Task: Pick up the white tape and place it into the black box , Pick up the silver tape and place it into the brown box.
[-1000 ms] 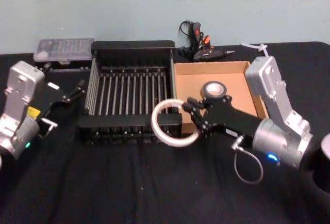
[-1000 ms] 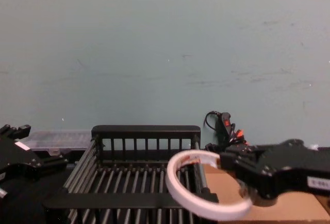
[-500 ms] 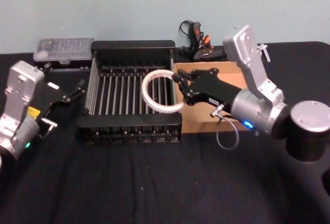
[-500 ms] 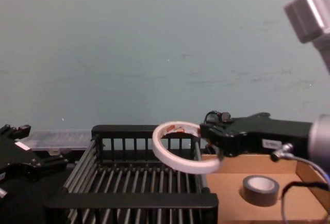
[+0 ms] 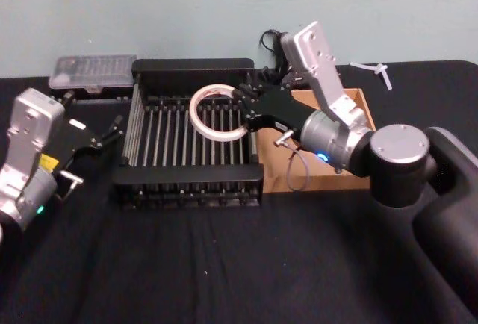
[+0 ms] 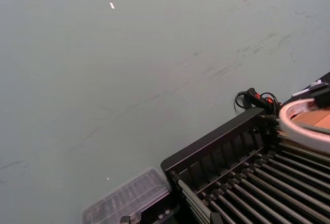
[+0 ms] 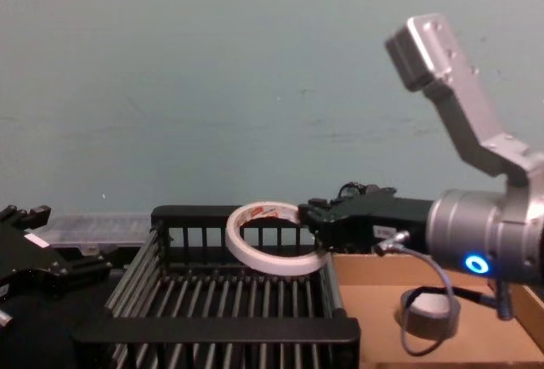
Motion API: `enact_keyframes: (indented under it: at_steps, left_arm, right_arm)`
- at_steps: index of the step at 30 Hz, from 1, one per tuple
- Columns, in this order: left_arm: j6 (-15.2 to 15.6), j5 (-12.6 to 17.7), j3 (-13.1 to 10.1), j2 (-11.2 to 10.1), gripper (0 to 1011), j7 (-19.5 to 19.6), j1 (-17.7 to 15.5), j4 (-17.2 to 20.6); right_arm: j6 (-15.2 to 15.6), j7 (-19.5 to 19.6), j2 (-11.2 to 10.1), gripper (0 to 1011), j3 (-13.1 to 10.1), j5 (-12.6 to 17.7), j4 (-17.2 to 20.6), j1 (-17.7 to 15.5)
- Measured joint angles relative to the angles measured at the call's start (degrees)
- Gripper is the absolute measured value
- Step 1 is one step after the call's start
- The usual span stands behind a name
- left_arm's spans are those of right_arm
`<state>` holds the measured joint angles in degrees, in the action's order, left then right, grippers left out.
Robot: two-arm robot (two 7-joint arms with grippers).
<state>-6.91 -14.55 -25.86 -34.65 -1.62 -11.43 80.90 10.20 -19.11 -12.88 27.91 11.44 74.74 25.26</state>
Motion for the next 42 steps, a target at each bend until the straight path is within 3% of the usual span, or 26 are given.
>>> enact_keyframes:
  at_steps: [12,17,31,34,42]
  left_arm:
    - [0.00,0.00,0.00,0.00,1001,0.00,0.00,0.00]
    - [0.00,0.00,0.00,0.00,1001,0.00,0.00,0.00]
    - [0.00,0.00,0.00,0.00,1001,0.00,0.00,0.00]
    - [0.00,0.00,0.00,0.00,1001,0.00,0.00,0.00]
    - [0.00,0.00,0.00,0.00,1001,0.00,0.00,0.00]
  right_arm:
    - [-2.11,1.22,4.87,91,0.58,-3.38,-9.37,3.63]
    - [-2.36,1.47,5.94,91,0.45,-4.26,-11.49,4.35]
    - [-2.36,1.56,6.10,92,0.41,-4.64,-11.77,4.44]
    - [-2.36,1.55,6.09,138,0.41,-4.60,-11.73,4.44]
    - [-2.34,1.51,6.05,383,0.41,-4.48,-11.63,4.42]
